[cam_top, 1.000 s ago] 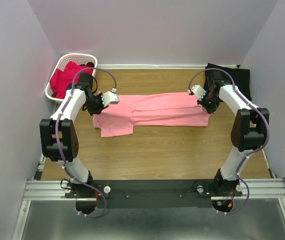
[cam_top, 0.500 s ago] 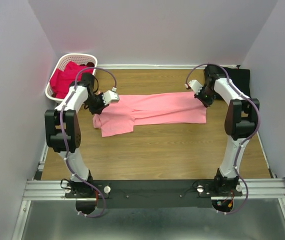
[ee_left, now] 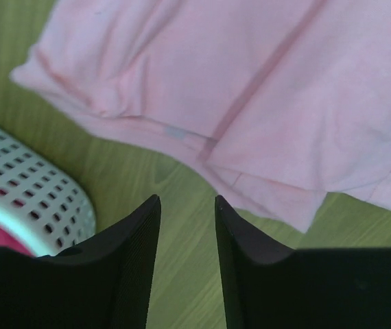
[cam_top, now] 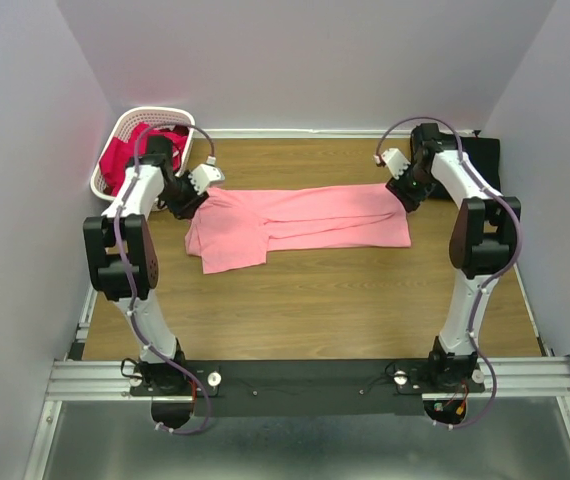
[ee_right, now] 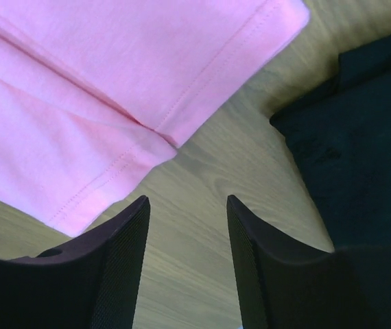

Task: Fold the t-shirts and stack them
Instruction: Fold the tshirt

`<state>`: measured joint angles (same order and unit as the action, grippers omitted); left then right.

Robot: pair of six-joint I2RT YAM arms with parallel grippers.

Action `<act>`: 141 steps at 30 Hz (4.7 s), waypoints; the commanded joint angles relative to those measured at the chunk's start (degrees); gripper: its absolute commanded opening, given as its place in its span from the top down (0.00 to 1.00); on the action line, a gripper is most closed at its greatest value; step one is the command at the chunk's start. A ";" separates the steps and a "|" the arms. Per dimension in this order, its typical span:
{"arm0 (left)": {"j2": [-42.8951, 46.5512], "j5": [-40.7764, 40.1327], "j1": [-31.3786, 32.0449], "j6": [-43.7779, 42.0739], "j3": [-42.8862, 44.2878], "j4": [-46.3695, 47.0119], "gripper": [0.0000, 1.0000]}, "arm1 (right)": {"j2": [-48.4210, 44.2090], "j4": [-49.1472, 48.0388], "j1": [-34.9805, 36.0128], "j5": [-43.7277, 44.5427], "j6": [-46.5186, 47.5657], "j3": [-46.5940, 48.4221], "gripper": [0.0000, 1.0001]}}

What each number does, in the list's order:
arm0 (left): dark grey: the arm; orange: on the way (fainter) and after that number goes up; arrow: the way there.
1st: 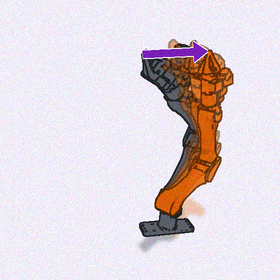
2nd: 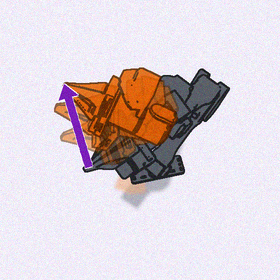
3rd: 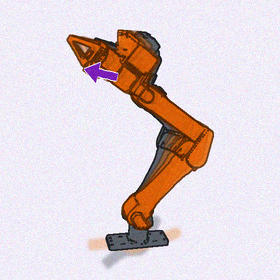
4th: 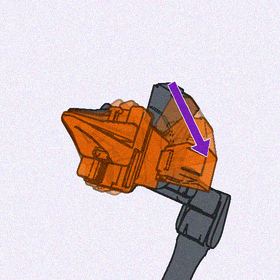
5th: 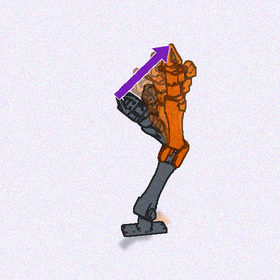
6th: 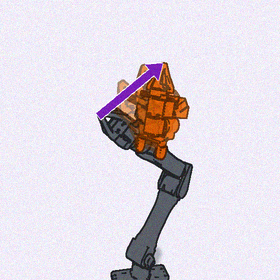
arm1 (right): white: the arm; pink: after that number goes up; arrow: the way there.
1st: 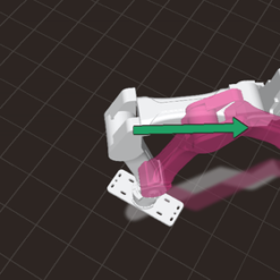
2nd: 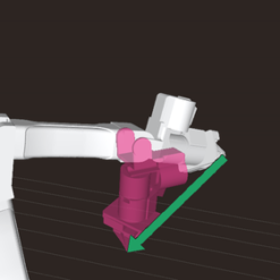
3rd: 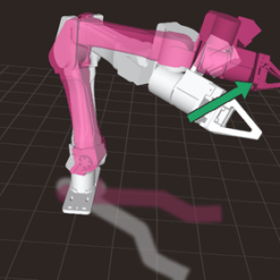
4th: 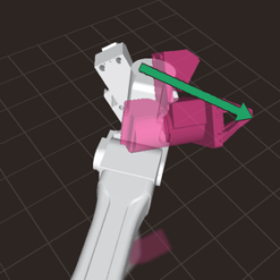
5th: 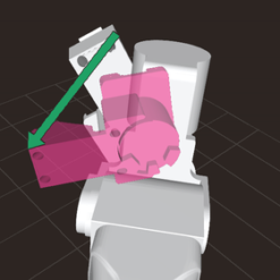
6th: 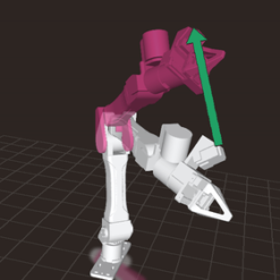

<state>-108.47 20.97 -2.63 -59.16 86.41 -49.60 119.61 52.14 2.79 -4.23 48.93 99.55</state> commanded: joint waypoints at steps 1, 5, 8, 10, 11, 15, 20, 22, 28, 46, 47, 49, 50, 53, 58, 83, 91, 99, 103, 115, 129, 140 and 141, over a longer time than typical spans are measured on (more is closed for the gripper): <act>1.32 6.70 -3.42 2.73 3.50 -3.38 0.54 | -1.75 3.22 -2.34 -4.38 -5.93 1.96 0.43; 5.27 11.10 -6.50 2.21 -2.01 -6.37 0.51 | -2.19 9.11 -6.29 -11.14 -10.94 2.14 0.43; 7.56 13.21 -8.79 1.76 -8.77 -5.86 0.48 | -2.36 12.19 -8.58 -16.59 -13.85 -0.74 0.43; 8.00 13.92 -9.93 1.68 -11.78 -4.81 0.40 | -2.89 12.02 -8.76 -19.05 -15.95 -2.94 0.41; 8.01 14.09 -10.20 1.76 -12.92 -4.36 0.38 | -2.98 11.76 -8.76 -19.67 -16.75 -3.74 0.40; 8.09 14.54 -10.90 3.34 -17.32 -1.03 0.36 | -2.02 9.39 -8.76 -20.03 -20.09 -5.85 0.30; 7.48 14.10 -10.90 3.70 -19.09 1.70 0.35 | -0.61 8.07 -8.76 -19.07 -22.03 -7.17 0.30; 6.78 13.75 -10.90 3.70 -19.70 2.58 0.35 | -0.17 7.19 -8.76 -18.01 -22.21 -8.66 0.30; 5.72 14.71 -10.99 4.14 -19.79 4.34 0.37 | 1.50 5.43 -8.76 -17.48 -22.65 -10.42 0.35; 3.43 14.72 -11.08 3.34 -18.12 0.74 1.00 | 3.00 4.64 -8.76 -14.67 -23.35 -8.58 0.99; 3.87 14.28 -11.16 3.87 -18.47 0.91 1.00 | 2.65 4.55 -8.85 -14.06 -22.65 -9.02 0.99; 4.23 12.88 -11.43 4.66 -18.65 0.74 1.00 | 1.68 4.64 -8.94 -12.13 -21.95 -9.54 0.99; 4.40 12.52 -11.52 4.92 -18.73 0.74 1.00 | 1.42 4.64 -9.03 -11.60 -21.16 -9.81 1.00; 5.45 11.29 -11.69 5.63 -19.35 0.47 1.00 | 0.71 4.73 -9.73 -9.40 -19.84 -10.51 1.00; 6.42 9.79 -11.87 6.68 -19.61 0.56 1.00 | 0.18 4.73 -10.70 -6.41 -17.99 -10.43 0.99; 12.19 19.37 -10.47 -9.02 -16.36 -10.94 0.67 | -2.88 7.80 -10.87 -7.81 -16.67 -8.51 0.47; 23.11 9.98 1.99 -10.29 -27.86 -6.31 0.64 | -10.62 17.46 -7.19 -15.10 -18.16 1.18 0.32; 25.85 1.10 16.34 -2.20 -37.01 12.33 0.59 | -11.07 14.49 2.65 -21.69 -25.10 -3.13 0.39; 23.39 -2.33 17.40 -1.67 -37.98 15.06 0.58 | -10.80 10.02 7.84 -26.68 -29.32 -6.80 0.41; 18.47 -5.33 17.40 -4.65 -38.96 13.13 0.56 | -8.61 3.67 12.68 -28.12 -34.87 -8.41 0.42; 13.29 -5.15 17.40 -4.39 -36.14 9.61 0.74 | -8.87 3.85 12.59 -24.78 -34.16 -8.32 0.42; 13.72 0.56 17.31 -1.23 -17.88 1.44 1.00 | -9.05 3.93 11.80 -23.63 -33.72 -7.44 0.42; 12.50 1.00 17.31 -0.35 -15.68 0.57 1.00 | -8.96 3.93 11.63 -23.63 -33.63 -7.35 0.42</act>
<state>-94.76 18.26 14.66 -61.73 62.81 -46.00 110.69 56.60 15.05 -29.17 15.03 90.63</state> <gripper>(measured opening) 0.008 0.581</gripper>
